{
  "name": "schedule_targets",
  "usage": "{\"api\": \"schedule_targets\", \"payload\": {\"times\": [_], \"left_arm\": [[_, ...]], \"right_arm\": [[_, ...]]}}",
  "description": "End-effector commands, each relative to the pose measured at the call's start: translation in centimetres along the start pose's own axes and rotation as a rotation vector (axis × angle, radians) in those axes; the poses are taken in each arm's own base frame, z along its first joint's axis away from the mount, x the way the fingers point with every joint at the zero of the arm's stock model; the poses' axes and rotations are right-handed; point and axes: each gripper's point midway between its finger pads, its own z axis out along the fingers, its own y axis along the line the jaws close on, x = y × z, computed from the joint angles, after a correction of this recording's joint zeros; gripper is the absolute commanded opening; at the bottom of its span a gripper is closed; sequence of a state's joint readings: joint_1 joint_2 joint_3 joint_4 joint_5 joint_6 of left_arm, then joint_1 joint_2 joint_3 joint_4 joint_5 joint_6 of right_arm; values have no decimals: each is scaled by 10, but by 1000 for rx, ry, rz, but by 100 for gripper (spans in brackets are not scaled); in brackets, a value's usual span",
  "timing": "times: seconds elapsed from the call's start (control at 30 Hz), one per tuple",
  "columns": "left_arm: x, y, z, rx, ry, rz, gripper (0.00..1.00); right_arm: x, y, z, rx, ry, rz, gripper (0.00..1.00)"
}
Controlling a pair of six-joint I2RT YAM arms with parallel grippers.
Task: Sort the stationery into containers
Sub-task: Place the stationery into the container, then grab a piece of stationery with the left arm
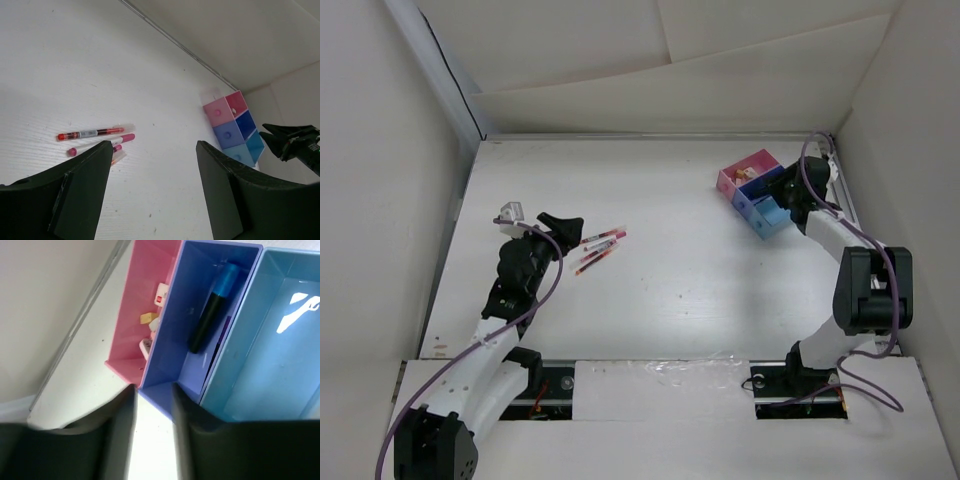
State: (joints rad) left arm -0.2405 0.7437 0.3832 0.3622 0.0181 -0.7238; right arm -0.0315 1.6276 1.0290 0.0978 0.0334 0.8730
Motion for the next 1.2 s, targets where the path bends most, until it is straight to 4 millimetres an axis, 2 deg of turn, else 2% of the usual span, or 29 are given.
{"api": "schedule_targets", "payload": {"times": [0.0, 0.03, 0.07, 0.13, 0.17, 0.2, 0.27, 0.3, 0.33, 0.37, 0.4, 0.47, 0.5, 0.53, 0.57, 0.6, 0.63, 0.67, 0.7, 0.73, 0.77, 0.8, 0.83, 0.9, 0.93, 1.03, 1.1, 1.17], "left_arm": [[-14, -11, 4, 20, -41, 12, 64], [-14, -11, 4, 20, -41, 12, 64], [-12, -9, 5, 13, -34, 13, 64], [-10, -7, 6, 7, -28, 13, 62], [-15, -11, 7, 15, -36, 13, 62], [-13, -9, 8, 9, -30, 13, 59], [-15, -9, 6, 4, -37, 4, 54], [-17, -11, 5, 10, -44, 3, 52], [-20, -12, 5, 2, -50, 3, 51], [-15, -6, 4, -19, -30, 4, 49], [-19, -11, 3, -12, -37, 4, 48], [-16, -14, 1, 6, -35, 5, 48], [-12, -12, 1, -1, -29, 7, 48], [-12, -12, -1, 7, -36, 6, 48], [-12, -11, -1, 7, -37, 17, 47], [-13, -10, -3, -2, -41, 17, 43], [-14, -6, -3, -20, -46, 17, 39], [-12, -4, -3, -27, -40, 30, 36], [-9, 3, -4, -55, -31, 41, 33], [-14, -1, -4, -61, -40, 42, 27], [-10, 8, -3, -101, -30, 57, 25], [-4, 2, -3, -101, -11, 68, 25], [6, 9, -4, -141, 15, 82, 25], [11, 18, -1, -213, 25, 116, 23], [22, 28, -3, -253, 68, 134, 21], [36, 41, -1, -309, 126, 144, 8], [45, 45, -1, -316, 164, 148, 8], [62, 60, -6, -374, 234, 163, 11]], "right_arm": [[-25, 49, -35, -156, -89, -28, 35], [-21, 54, -41, -176, -90, -42, 24], [-13, 74, -50, -236, -78, -70, 16], [0, 97, -66, -312, -65, -138, 0], [22, 116, -74, -360, -29, -179, 0], [25, 139, -87, -422, -29, -205, 0], [49, 157, -101, -444, 33, -287, 0], [74, 172, -111, -468, 81, -326, 0], [74, 197, -124, -512, 83, -349, 0], [87, 199, -129, -499, 117, -396, 0], [107, 215, -147, -533, 140, -436, 0], [121, 238, -180, -583, 119, -506, 0], [130, 252, -198, -640, 101, -527, 5], [164, 260, -222, -746, 165, -543, 14], [203, 230, -213, -791, 264, -573, 17], [210, 249, -219, -947, 291, -471, 0], [230, 236, -222, -1045, 465, -465, 0], [243, 229, -218, -1052, 539, -456, 0], [251, 226, -213, -1049, 566, -461, 0], [258, 224, -215, -1042, 566, -484, 0], [263, 227, -219, -1006, 513, -509, 0], [261, 229, -223, -983, 470, -538, 0], [251, 231, -234, -959, 411, -582, 0], [237, 233, -239, -878, 285, -603, 0], [221, 233, -245, -866, 235, -598, 3], [216, 221, -247, -837, 215, -630, 14], [218, 211, -241, -794, 223, -659, 24], [218, 204, -239, -769, 224, -667, 32]]}}
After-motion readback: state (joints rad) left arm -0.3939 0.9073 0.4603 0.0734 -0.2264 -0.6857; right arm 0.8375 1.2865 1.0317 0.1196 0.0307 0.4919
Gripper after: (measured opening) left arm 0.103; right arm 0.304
